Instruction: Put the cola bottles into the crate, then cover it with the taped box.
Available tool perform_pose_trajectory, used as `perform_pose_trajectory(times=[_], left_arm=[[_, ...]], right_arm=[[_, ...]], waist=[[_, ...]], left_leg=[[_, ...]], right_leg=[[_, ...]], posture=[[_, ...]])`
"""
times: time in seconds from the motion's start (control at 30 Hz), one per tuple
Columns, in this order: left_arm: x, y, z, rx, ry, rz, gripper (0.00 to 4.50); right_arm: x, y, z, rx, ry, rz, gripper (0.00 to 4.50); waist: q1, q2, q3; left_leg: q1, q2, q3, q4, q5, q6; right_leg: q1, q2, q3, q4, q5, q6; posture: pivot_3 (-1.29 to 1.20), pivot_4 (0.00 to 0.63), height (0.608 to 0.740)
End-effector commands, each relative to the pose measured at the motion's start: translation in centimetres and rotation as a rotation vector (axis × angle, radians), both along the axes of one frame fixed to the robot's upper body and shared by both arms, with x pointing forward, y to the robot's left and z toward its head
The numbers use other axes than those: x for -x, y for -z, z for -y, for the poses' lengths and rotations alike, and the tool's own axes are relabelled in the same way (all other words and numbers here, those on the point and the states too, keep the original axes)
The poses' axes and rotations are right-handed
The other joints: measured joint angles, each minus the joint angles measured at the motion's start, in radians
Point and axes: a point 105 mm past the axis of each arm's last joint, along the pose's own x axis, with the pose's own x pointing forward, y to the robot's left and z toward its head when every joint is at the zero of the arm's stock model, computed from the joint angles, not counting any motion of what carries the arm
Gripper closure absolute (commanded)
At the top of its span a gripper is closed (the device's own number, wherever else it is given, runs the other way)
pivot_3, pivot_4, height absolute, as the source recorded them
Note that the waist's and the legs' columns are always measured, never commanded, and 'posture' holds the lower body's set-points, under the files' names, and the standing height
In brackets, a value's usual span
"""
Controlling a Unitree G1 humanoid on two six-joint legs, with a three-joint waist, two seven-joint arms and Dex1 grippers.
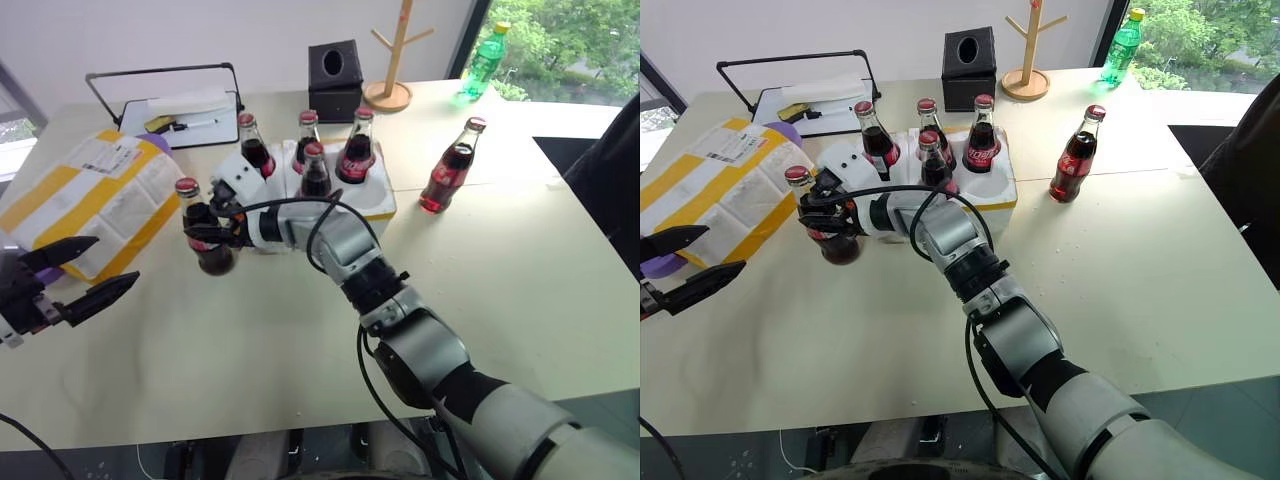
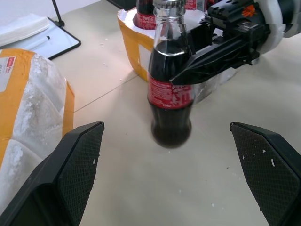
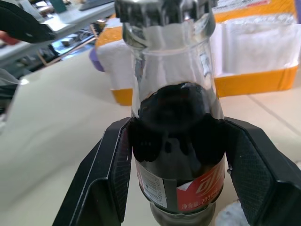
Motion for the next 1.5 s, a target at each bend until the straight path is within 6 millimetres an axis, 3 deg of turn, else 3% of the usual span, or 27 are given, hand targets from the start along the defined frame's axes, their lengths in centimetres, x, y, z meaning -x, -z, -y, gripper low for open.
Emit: perform_pose_trajectory(times=[0.03, 0.33, 0.47, 0.63, 1.0, 1.3, 1.5], left_arm=[[-0.2, -0.6, 0.4, -0.017, 0.021, 0.02, 0.0], [-0.8, -0.3, 0.5, -0.014, 0.035, 0.017, 0.0], [-1.0, -0.3, 0.5, -0.014, 0.048, 0.016, 0.0], [-1.3, -0.5, 0.5, -0.018, 0.064, 0.017, 0.0], [-1.7, -0.7, 0.2, -0.029, 0.069, 0.025, 0.0], [-1.7, -0.7, 0.3, -0.028, 0.081, 0.021, 0.0], [-1.6, -1.3, 1.4, -0.008, 0.124, 0.032, 0.0]], right_arm=[[2.2, -4.8, -0.2, -0.12, -0.093, 0.045, 2.23], [1.6, -10.5, 3.2, -0.197, -0.031, 0.094, 2.23], [-0.4, -13.0, 5.8, -0.214, 0.067, 0.154, 2.23], [-2.6, -14.1, 7.9, -0.224, 0.157, 0.148, 2.23], [-2.5, -13.2, 8.9, -0.211, 0.178, 0.112, 2.23], [-0.6, -10.0, 7.5, -0.101, 0.104, 0.17, 2.23], [-1.8, -6.4, 6.5, 0.028, 0.12, 0.289, 2.23]], waist=[[0.0, 0.0, 0.0], [0.002, 0.0, 0.0], [0.003, 0.0, 0.0], [0.006, -0.002, 0.0], [-0.005, -0.001, 0.0], [0.0, -0.001, 0.0], [-0.001, -0.002, 0.0]], left_leg=[[0.0, 0.0, 0.0, 0.0, 0.0, 0.0], [-0.001, 0.0, 0.0, 0.0, 0.0, 0.0], [-0.001, 0.0, 0.0, 0.0, 0.0, 0.0], [-0.002, 0.0, 0.0, 0.001, 0.0, 0.001], [-0.005, 0.001, 0.001, -0.002, 0.001, -0.001], [-0.005, 0.001, 0.001, -0.001, 0.001, -0.001], [-0.004, 0.001, 0.001, -0.001, 0.001, -0.001]], right_leg=[[0.0, 0.001, 0.001, 0.0, 0.0, 0.0], [-0.001, 0.001, 0.002, 0.0, 0.0, 0.0], [-0.001, 0.001, 0.002, 0.0, 0.0, 0.0], [-0.001, 0.001, 0.003, 0.0, 0.0, 0.0], [-0.004, 0.002, 0.008, 0.001, 0.001, -0.001], [-0.004, 0.002, 0.008, 0.001, 0.001, -0.001], [-0.003, 0.002, 0.008, 0.001, 0.001, -0.001]], posture=[[0.0, 0.15, 0.736], [0.0, 0.15, 0.736], [0.0, 0.15, 0.736], [0.0, 0.15, 0.736], [0.0, 0.15, 0.736], [0.0, 0.15, 0.736], [0.0, 0.15, 0.736]])
